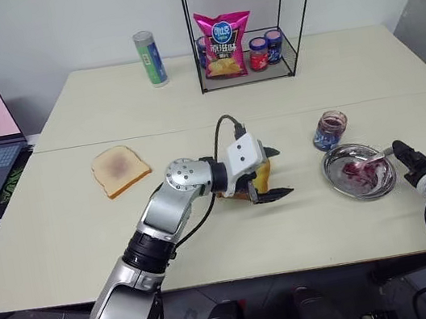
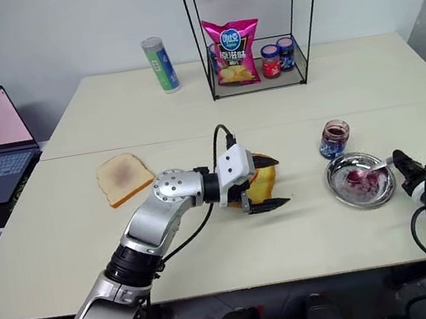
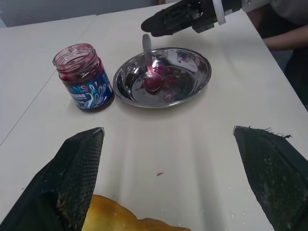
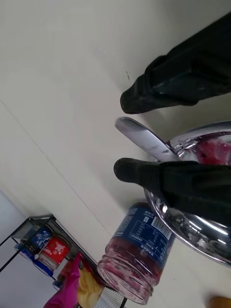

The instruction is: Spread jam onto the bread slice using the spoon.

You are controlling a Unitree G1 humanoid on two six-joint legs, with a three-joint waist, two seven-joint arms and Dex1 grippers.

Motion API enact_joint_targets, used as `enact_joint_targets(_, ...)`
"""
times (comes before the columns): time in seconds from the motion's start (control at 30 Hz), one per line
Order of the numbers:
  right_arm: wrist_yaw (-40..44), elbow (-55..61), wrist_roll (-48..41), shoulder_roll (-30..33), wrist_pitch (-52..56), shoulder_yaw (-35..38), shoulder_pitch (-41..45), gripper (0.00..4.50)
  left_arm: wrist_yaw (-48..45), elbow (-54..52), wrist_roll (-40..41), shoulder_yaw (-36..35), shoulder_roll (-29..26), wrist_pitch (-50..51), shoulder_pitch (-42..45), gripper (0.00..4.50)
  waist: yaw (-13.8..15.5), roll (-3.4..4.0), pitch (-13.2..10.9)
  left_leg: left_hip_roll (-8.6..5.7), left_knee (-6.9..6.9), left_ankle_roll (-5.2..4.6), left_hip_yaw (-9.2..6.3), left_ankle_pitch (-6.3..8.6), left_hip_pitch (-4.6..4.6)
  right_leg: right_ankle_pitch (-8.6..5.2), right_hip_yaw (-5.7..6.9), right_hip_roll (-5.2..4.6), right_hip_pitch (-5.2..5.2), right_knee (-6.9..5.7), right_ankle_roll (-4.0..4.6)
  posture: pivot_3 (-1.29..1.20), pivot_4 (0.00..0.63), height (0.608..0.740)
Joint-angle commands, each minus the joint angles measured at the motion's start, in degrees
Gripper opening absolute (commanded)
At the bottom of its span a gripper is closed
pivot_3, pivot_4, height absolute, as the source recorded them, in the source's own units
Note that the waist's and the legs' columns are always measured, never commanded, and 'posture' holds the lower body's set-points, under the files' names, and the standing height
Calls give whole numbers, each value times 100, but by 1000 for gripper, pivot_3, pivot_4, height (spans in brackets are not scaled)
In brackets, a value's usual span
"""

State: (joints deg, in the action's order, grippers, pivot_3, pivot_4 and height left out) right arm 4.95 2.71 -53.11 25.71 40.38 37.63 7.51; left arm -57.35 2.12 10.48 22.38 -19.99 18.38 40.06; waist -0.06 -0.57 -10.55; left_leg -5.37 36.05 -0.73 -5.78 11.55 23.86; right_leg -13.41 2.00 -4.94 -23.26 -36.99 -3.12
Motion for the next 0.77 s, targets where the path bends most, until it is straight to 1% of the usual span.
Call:
enact_joint_targets(0.03,35,190,-79,284,-87,343,60,2699,14,-218,32,-175,-9,-15,19,4500,3,0,0,0,0,0,0,0,0,0,0,0,0,0,0,0,150,740)
enact_joint_targets(0.13,6,172,-66,519,-100,515,147,3429,-11,-225,58,-235,-58,9,37,4500,1,0,0,0,1,0,2,0,0,0,0,0,0,-1,0,0,150,740)
enact_joint_targets(0.17,2,220,-85,686,-58,553,256,3715,-26,-249,82,-301,-134,44,25,4500,0,0,0,0,1,0,4,0,0,0,0,0,0,-1,0,0,150,740)
enact_joint_targets(0.23,223,449,-14,1098,124,336,384,4125,-32,-326,122,-455,-334,168,-27,4500,-16,2,-1,0,1,0,7,0,0,0,0,0,-1,-3,0,0,150,740)
enact_joint_targets(0.27,453,624,29,1331,253,108,397,4414,-40,-382,155,-542,-459,261,-65,4500,-28,6,-1,1,1,0,11,0,-1,0,1,0,-3,-4,0,0,150,740)
enact_joint_targets(0.33,1093,1029,73,1837,515,-484,350,4463,-55,-536,226,-748,-759,487,-177,4500,-73,18,0,3,0,0,17,0,-2,0,0,0,-6,-6,0,0,150,740)
enact_joint_targets(0.4,1947,1568,105,2439,692,-1223,289,4463,-148,-761,336,-1054,-1221,788,-386,4500,-92,14,-1,15,-5,0,7,0,-4,-5,4,3,-4,-4,8,0,150,740)
enact_joint_targets(0.47,2782,2024,239,2990,728,-1858,177,4463,-244,-971,457,-1380,-1648,1029,-625,4500,-91,11,-3,17,-7,0,-6,1,-3,-6,14,5,0,-1,10,0,150,740)
enact_joint_targets(0.53,3441,2327,402,3407,668,-2332,85,4463,-273,-1214,651,-1712,-2015,1338,-891,4500,-102,13,-9,13,-7,1,-6,1,2,-9,12,5,-8,-2,12,0,150,740)
enact_joint_targets(0.6,3755,2487,279,3484,772,-2653,293,4463,-354,-1549,912,-2164,-2454,1681,-1375,4500,-90,0,-17,13,-7,2,-19,2,7,-11,20,5,-4,5,10,0,150,740)
enact_joint_targets(0.67,3832,2504,98,3388,907,-2810,553,4463,-395,-1827,1022,-2472,-2794,1810,-1858,4500,-103,-8,-22,9,-6,3,-17,3,7,-11,14,-1,-4,10,9,0,150,740)
enact_joint_targets(0.77,3914,2441,83,3238,986,-2949,733,4463,-302,-2144,1153,-2798,-2979,1878,-2363,4500,-75,-12,-24,1,-2,3,-14,3,8,-9,12,-12,-3,12,7,0,150,740)
